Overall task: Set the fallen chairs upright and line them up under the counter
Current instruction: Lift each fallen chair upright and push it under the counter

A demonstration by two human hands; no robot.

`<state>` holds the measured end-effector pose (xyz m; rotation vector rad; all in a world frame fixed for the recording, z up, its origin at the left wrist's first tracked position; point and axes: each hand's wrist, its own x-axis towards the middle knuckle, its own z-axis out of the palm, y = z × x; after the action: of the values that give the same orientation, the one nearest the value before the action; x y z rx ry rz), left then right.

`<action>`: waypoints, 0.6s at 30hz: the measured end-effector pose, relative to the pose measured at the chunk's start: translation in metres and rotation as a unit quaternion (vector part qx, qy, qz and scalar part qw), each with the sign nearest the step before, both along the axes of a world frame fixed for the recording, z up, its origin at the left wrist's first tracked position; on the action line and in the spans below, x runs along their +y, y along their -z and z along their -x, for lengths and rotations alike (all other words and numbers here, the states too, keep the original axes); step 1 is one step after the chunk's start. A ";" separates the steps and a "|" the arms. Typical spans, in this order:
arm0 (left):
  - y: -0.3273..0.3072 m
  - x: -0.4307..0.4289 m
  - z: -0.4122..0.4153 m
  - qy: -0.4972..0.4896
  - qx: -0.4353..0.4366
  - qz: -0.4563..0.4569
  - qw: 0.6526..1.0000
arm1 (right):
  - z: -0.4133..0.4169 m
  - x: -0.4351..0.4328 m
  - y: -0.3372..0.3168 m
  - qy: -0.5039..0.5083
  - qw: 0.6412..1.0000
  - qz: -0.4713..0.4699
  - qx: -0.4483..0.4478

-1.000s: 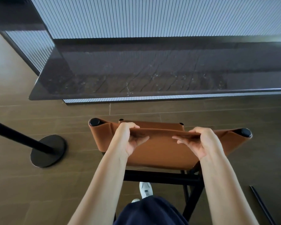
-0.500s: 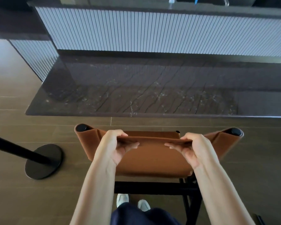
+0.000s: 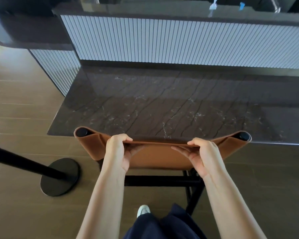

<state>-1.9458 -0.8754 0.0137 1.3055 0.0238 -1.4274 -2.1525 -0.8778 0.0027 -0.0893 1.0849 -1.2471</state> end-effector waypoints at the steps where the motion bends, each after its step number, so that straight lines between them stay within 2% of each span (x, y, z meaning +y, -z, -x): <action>1: 0.004 -0.003 -0.005 -0.009 -0.002 -0.004 1.000 | -0.005 -0.002 0.005 0.003 1.000 -0.002 0.006; 9: 0.038 -0.013 -0.055 -0.027 -0.006 -0.014 1.000 | -0.056 -0.019 0.044 -0.036 0.999 -0.008 0.020; 18: 0.045 -0.027 -0.074 -0.001 0.022 -0.007 1.000 | -0.073 -0.033 0.040 -0.031 0.999 -0.011 0.027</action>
<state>-1.8715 -0.9020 -0.0313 1.2852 0.0656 -1.4565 -2.0796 -0.9111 -0.0369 -0.1398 1.1354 -1.1817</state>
